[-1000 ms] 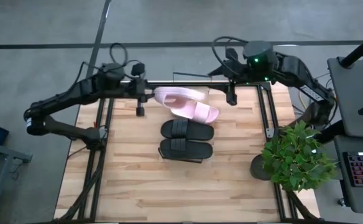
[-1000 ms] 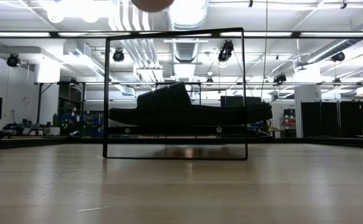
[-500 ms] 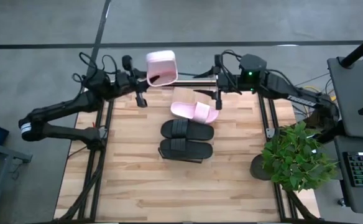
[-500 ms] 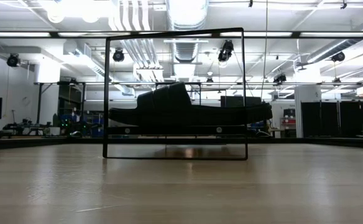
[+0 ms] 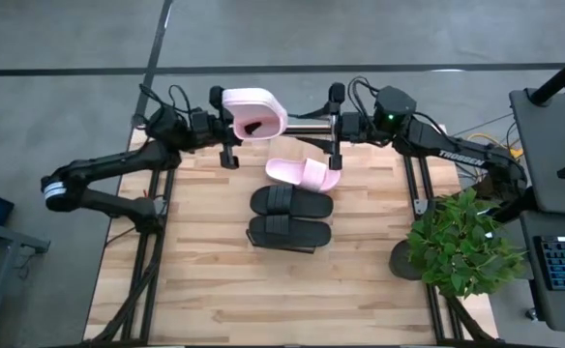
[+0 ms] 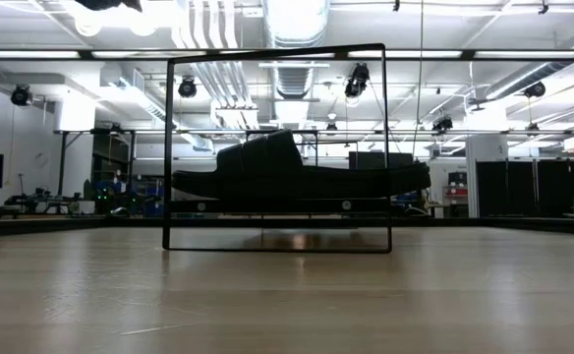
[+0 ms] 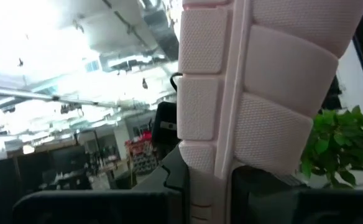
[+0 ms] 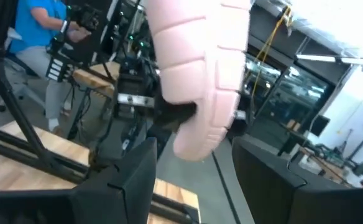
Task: Pick and place slides into the shelf
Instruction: Put the pink slides on the shelf
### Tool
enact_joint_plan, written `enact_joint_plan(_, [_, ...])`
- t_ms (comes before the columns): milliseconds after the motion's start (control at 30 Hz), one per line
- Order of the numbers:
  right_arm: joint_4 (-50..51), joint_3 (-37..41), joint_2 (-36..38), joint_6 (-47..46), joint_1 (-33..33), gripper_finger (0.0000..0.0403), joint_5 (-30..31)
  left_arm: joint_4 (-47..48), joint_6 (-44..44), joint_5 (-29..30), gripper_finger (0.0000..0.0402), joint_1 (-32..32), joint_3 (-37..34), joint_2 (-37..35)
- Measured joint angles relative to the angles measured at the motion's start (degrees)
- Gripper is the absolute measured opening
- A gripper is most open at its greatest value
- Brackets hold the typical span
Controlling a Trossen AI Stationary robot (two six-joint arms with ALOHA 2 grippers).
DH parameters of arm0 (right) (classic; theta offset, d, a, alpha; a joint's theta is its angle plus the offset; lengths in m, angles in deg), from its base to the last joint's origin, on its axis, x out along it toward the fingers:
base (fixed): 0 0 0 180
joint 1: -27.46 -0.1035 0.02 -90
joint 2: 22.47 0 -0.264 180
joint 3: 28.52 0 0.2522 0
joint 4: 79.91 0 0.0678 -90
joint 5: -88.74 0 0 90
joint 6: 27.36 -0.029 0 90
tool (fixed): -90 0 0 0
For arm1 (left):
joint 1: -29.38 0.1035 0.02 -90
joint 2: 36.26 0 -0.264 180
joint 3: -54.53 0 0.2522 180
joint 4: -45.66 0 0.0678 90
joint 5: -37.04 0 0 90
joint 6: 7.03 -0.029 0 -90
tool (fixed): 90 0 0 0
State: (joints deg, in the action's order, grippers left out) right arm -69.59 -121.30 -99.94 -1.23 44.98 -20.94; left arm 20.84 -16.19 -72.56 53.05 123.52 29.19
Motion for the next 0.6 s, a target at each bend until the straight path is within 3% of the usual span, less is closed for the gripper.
enact_joint_plan(200, [-2.59, -0.06, -0.23, 0.30, 0.97, 0.0201, -0.64, -8.43, 2.51, -3.37, 0.0031, 0.02, 0.02, 4.64])
enact_joint_plan(600, [-2.48, -0.06, -0.31, -0.13, 1.94, 0.0201, -3.16, -13.45, 2.72, -4.68, 0.0031, 0.12, 4.03, 11.26])
